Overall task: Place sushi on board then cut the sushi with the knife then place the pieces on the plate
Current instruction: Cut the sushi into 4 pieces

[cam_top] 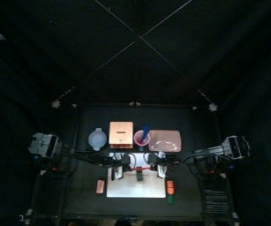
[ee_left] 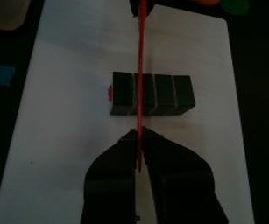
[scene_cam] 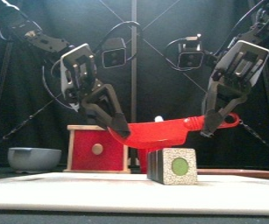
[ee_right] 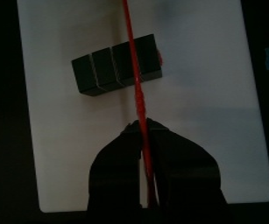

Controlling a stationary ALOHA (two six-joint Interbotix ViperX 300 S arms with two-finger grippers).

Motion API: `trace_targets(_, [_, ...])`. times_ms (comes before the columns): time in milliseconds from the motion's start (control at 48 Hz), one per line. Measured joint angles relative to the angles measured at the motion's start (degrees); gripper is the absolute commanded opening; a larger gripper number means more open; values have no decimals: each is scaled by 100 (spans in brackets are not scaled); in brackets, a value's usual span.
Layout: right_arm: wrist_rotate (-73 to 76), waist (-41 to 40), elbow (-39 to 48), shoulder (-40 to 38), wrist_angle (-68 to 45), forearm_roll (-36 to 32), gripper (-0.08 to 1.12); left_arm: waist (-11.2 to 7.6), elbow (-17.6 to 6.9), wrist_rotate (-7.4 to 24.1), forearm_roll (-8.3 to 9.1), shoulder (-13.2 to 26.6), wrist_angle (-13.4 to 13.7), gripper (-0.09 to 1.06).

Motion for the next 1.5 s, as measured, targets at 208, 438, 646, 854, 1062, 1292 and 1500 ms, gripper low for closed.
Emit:
trace_targets(208, [0, 0, 0, 0, 9, -9, 34, 9, -18, 0, 0, 53, 0, 44])
trace_targets(438, [9, 0, 0, 26, 9, -9, 34, 0, -26, -9, 0, 88, 0, 44])
trace_targets(646, [0, -18, 0, 141, 0, -18, 34, 0, -18, -9, 0, 132, 0, 44])
trace_targets(854, [9, -26, 0, 325, -9, -18, 34, 9, -35, -9, 0, 255, 0, 44])
trace_targets(1062, [0, -26, -9, 571, 0, 9, 34, 35, -70, -9, 0, 360, 0, 44])
trace_targets(1292, [0, -26, 18, 729, 9, 9, 34, 62, -141, 18, 26, 536, -9, 44])
trace_targets(1500, [-9, -132, 26, 765, 9, -35, 34, 149, -167, 18, 114, 580, -9, 44])
